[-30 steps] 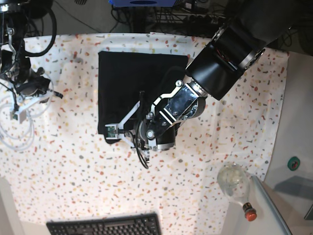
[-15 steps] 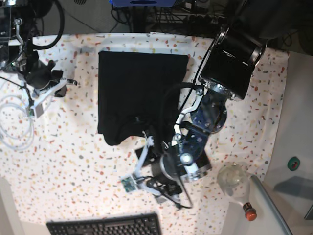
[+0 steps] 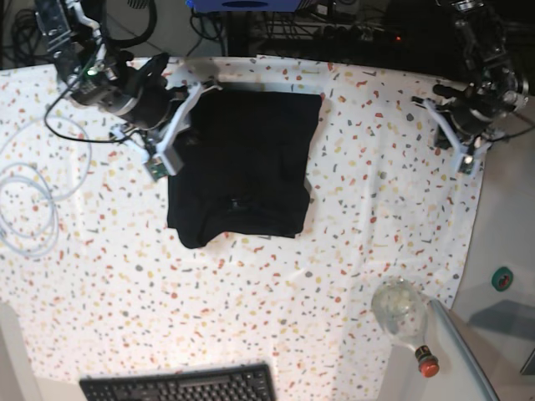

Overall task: Layout the t-shirt on the table in an organized manner, then fold the t-shirt properly
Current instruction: 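Release the shirt and raise the left gripper away, then grasp the shirt's corner with the right gripper and pull it straight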

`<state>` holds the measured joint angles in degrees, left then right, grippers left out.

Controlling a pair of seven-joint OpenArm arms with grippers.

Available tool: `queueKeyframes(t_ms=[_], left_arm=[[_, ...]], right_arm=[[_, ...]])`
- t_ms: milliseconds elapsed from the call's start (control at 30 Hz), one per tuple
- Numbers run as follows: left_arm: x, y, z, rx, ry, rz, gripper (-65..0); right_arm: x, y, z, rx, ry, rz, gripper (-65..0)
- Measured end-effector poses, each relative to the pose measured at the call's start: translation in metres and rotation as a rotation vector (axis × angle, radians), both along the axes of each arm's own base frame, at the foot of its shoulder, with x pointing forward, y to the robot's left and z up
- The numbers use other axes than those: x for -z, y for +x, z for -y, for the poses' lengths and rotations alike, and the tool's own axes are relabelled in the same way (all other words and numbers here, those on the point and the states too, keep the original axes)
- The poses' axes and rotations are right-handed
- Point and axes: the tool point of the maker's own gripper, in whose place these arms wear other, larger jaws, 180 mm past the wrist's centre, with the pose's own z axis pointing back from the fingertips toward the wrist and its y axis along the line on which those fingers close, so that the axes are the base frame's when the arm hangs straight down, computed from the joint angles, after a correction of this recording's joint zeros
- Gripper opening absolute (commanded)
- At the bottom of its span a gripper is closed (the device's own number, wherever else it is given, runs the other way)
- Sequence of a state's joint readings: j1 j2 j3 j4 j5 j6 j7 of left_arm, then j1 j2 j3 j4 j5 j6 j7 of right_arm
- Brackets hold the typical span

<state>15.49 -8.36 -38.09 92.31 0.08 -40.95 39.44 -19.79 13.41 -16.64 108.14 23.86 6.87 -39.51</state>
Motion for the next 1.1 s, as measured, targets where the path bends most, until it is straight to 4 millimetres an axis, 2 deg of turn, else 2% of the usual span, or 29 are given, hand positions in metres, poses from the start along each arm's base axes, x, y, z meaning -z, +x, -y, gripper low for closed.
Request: queueKeyframes(t_ms=[33, 100, 167, 267, 333, 433, 600, 700, 867, 967, 1033, 1100], left_arm=[[-0.005, -0.010, -0.025, -0.098, -0.019, 0.027, -65.0], [-0.018, -0.030, -0.070, -0.255, -0.050, 0.088, -65.0], [-0.024, -0.049, -0.095, -0.306, -0.049, 0.092, -65.0], [-0.019, -0.067, -0.094, -0.309, -0.061, 0.054, -65.0], [-0.015, -0.068, -0.086, -0.290, -0.080, 0.048, -65.0], [-0.018, -0.067, -0.088, -0.285, -0.076, 0.055, -65.0], [-0.016, -0.067, -0.086, -0.292, -0.081, 0.051, -65.0], [-0.016, -0.067, -0.086, -0.292, -0.082, 0.052, -65.0], [-0.014, -0.064, -0.079, -0.279, -0.090, 0.053, -65.0], [-0.003, -0.064, -0.056, -0.238, -0.122, 0.027, -65.0], [0.002, -0.064, -0.038, -0.215, -0.156, 0.025, -65.0], [0.008, -0.068, -0.030, -0.207, -0.167, 0.005, -65.0]], right_arm=[[0.003, -0.001, -0.009, -0.029, -0.012, 0.006, -65.0], [0.019, 0.001, -0.009, -0.013, -0.062, -0.006, -65.0], [0.033, 0.003, -0.001, 0.029, -0.096, -0.025, -65.0], [0.053, -0.005, 0.001, 0.042, -0.089, -0.054, -65.0], [0.069, -0.013, 0.004, 0.055, -0.093, -0.074, -65.0], [0.081, -0.023, 0.006, 0.072, -0.087, -0.084, -65.0], [0.080, -0.033, 0.004, 0.072, -0.080, -0.089, -65.0], [0.064, -0.034, 0.001, 0.065, -0.072, -0.071, -65.0], [0.021, 0.005, -0.005, 0.046, -0.053, 0.049, -65.0], [0.008, 0.046, 0.001, 0.036, -0.088, 0.103, -65.0], [0.005, 0.080, 0.005, 0.044, -0.108, 0.134, -65.0], [0.001, 0.111, 0.012, 0.055, -0.131, 0.159, -65.0]])
